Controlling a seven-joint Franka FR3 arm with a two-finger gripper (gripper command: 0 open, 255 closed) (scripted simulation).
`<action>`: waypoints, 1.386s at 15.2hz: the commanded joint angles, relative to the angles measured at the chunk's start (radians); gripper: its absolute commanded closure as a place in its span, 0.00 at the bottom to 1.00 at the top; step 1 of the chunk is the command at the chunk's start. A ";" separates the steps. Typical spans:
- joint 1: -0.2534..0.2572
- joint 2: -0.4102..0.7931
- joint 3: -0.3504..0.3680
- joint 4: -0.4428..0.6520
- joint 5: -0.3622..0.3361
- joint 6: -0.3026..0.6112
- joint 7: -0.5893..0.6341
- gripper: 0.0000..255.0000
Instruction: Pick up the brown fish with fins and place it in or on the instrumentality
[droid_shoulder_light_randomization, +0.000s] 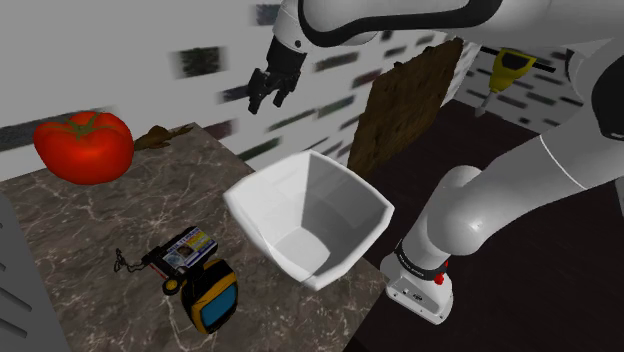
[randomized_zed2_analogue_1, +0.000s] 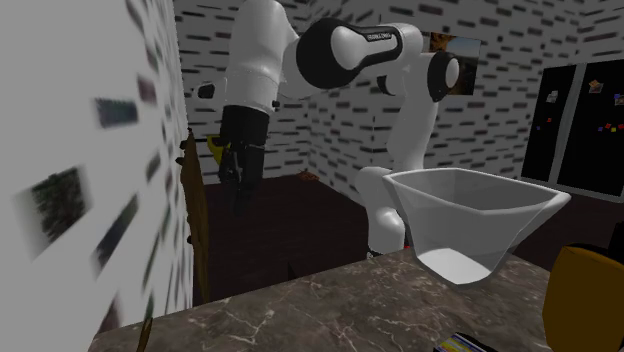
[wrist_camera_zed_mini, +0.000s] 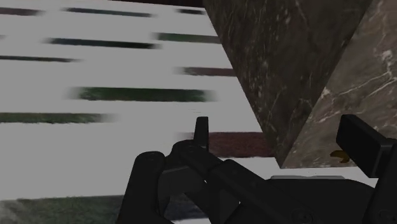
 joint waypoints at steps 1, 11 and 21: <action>0.015 0.053 0.021 0.030 0.005 0.045 0.000 0.00; 0.079 0.328 0.121 0.223 -0.033 0.225 0.019 0.00; 0.131 0.543 0.169 0.384 -0.124 0.331 0.062 0.00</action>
